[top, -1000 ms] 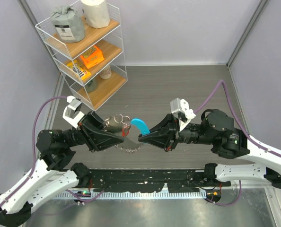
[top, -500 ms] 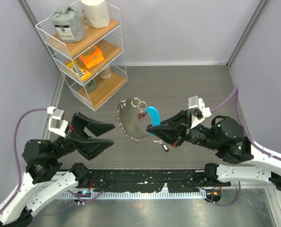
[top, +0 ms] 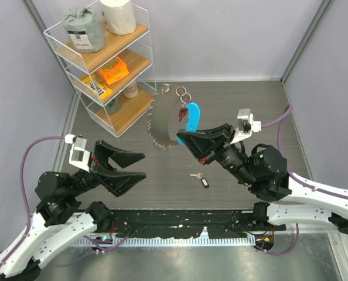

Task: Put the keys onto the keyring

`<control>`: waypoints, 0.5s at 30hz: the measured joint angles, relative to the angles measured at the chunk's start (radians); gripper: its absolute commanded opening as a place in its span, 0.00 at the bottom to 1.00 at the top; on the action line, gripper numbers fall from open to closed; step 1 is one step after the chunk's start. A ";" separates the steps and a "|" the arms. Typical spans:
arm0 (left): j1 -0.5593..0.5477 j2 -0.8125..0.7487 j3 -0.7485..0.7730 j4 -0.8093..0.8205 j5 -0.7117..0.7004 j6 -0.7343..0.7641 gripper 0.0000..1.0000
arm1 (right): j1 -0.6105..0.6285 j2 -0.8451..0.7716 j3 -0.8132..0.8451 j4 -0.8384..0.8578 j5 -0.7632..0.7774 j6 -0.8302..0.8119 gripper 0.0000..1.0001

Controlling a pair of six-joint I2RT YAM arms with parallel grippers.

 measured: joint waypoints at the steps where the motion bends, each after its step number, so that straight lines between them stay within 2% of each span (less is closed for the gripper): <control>1: 0.000 0.003 -0.007 0.008 0.006 0.001 0.74 | 0.000 0.014 0.000 0.027 0.019 0.010 0.06; 6: 0.000 0.029 -0.040 0.073 0.049 0.004 0.74 | 0.000 0.088 0.003 0.124 0.093 0.042 0.06; 15: 0.000 0.097 -0.053 0.169 0.058 0.009 0.74 | 0.019 0.208 0.073 0.154 0.144 0.068 0.06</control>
